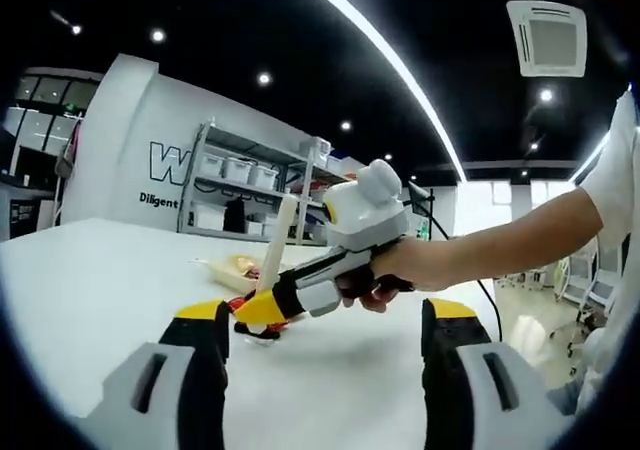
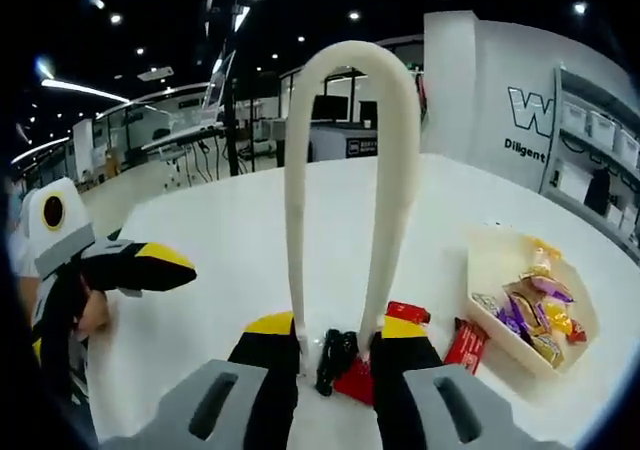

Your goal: Place the target food into the container with the food tongs after gripping and lifting it, then release it inside without dropping or visibly crushing the food.

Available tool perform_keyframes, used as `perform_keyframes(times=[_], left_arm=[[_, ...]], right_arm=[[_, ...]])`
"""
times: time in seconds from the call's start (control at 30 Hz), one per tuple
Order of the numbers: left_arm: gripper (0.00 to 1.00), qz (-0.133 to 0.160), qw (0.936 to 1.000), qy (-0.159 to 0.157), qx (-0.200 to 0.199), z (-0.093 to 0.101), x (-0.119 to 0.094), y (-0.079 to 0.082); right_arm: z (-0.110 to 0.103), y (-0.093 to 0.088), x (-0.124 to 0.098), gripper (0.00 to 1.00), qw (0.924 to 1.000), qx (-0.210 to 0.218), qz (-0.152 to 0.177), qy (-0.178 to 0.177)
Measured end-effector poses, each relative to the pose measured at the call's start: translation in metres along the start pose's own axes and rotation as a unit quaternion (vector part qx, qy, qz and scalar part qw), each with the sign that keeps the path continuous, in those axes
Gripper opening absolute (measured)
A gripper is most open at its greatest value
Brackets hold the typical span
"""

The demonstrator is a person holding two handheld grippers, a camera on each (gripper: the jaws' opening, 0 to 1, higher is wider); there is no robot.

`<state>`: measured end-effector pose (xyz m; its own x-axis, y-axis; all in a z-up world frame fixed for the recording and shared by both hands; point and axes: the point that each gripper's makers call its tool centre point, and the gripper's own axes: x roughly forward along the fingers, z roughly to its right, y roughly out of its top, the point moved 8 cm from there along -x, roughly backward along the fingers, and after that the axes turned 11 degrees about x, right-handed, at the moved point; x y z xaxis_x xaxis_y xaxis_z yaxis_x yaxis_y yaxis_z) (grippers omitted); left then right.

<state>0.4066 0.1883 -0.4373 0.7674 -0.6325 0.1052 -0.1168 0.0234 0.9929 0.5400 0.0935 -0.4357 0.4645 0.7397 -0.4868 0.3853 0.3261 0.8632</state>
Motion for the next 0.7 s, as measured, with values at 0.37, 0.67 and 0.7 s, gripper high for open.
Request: perform_keyframes(times=[0.37,0.67,0.7], left_arm=[[0.76,-0.003,1.0000,-0.002,-0.009,0.001,0.000,0.000],[0.76,-0.013,0.9999,-0.004,-0.006,0.003,0.001,-0.002],[0.75,-0.014,0.9999,-0.004,-0.005,0.003,0.001,-0.003]], right_arm=[[0.009,-0.017,-0.041,0.21,0.9983,0.048,-0.031,-0.010],[0.016,-0.014,-0.050,0.21,0.9983,0.054,-0.020,-0.005],[0.014,-0.013,-0.049,0.21,0.9982,0.056,-0.020,-0.003]])
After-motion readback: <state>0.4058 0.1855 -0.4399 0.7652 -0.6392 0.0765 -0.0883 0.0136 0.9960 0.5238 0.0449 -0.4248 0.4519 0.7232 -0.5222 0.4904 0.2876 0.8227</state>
